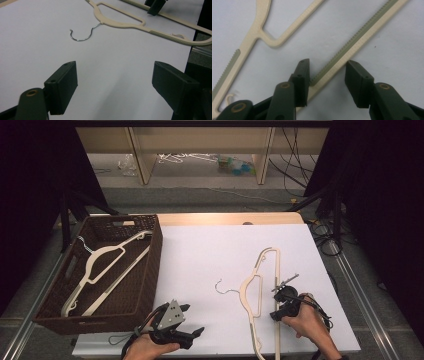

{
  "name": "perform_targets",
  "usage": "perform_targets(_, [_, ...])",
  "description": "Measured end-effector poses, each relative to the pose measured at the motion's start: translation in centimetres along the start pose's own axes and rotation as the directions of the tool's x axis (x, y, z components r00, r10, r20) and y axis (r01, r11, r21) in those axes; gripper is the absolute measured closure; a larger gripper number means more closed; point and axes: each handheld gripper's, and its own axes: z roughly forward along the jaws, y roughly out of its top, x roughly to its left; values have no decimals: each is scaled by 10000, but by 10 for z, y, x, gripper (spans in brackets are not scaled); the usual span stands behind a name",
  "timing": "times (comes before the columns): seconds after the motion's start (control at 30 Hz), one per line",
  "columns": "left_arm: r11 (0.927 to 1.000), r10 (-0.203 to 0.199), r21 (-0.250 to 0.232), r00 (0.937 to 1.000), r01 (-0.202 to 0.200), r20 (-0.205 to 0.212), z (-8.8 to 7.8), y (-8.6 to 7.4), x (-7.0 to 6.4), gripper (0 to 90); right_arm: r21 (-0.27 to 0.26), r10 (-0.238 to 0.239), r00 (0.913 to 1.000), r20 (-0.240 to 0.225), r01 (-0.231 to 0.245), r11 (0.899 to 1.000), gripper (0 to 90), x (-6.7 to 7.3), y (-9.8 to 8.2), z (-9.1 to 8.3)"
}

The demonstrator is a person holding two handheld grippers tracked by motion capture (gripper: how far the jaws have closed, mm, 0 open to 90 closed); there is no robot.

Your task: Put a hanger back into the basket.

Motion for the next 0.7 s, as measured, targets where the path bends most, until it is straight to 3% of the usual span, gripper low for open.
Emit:
perform_targets(0.07, [9999, -132, -99, 9999, 132, -29, 0, 0, 0, 207, -139, -145, 9999, -42, 144, 9998, 614, -3, 0, 0])
perform_targets(0.23, [10000, -4, -49, 9999, 4, -162, -2, 0, 4, 210, -771, -576, 9981, -225, 557, 9955, 732, -7, 4, 2])
perform_targets(0.3, [9997, -175, -188, 9998, 173, -87, -2, 0, 4, 210, -899, -780, 9964, -341, 746, 9932, 757, -8, 6, 3])
perform_targets(0.47, [9996, -232, -180, 9996, 230, -143, -3, -1, 6, 213, -1167, -1650, 9840, -673, 1565, 9808, 786, -2, 10, 4])
perform_targets(0.6, [9997, -207, -158, 9995, 203, -232, 0, -1, 8, 216, -1115, -2168, 9747, -550, 2098, 9714, 792, 6, 13, 4])
perform_targets(0.63, [10000, 48, 43, 9997, -47, -243, -1, -1, 9, 217, -1091, -2210, 9741, -479, 2149, 9705, 792, 7, 14, 3])
perform_targets(0.7, [9999, 156, 36, 9992, -155, -379, 3, -2, 8, 219, -1054, -2419, 9701, -213, 2385, 9654, 792, 10, 14, -1])
